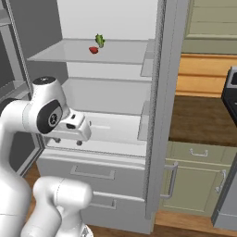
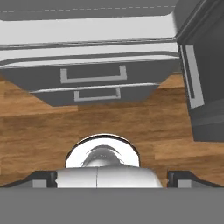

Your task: Take the strawberry from the fridge and place it on top of the pancake, located on the dining counter.

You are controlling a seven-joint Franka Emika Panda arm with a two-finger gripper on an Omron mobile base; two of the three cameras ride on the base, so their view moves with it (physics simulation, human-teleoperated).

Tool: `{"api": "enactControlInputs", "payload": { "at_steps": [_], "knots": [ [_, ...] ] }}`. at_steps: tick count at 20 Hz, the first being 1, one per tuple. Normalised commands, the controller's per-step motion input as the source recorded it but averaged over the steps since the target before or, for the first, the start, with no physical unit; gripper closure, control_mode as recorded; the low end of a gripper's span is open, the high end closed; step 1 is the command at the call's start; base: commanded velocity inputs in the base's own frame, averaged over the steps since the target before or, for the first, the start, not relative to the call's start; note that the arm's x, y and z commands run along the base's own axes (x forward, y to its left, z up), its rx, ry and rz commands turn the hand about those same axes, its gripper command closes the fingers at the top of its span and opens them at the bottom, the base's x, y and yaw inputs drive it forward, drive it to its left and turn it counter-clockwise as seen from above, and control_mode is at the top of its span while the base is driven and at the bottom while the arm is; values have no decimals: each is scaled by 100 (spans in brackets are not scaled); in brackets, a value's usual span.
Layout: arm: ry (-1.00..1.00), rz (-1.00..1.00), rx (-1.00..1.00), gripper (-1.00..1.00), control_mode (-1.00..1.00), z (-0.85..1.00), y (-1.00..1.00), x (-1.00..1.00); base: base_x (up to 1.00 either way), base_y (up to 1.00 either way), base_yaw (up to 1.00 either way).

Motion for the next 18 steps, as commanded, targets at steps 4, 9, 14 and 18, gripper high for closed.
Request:
{"api": "enactControlInputs", "payload": {
  "at_steps": [4,9,14,18],
  "knots": [
    [3,-23,0,-100,-100,-30,0,12,0,0,0],
    [0,-2,0,-100,-100,-5,1,8,0,0,0],
    [0,0,0,-100,-100,0,0,0,0,0,0],
    [-2,0,0,-100,-100,0,2,17,0,0,0]
  ]
}}
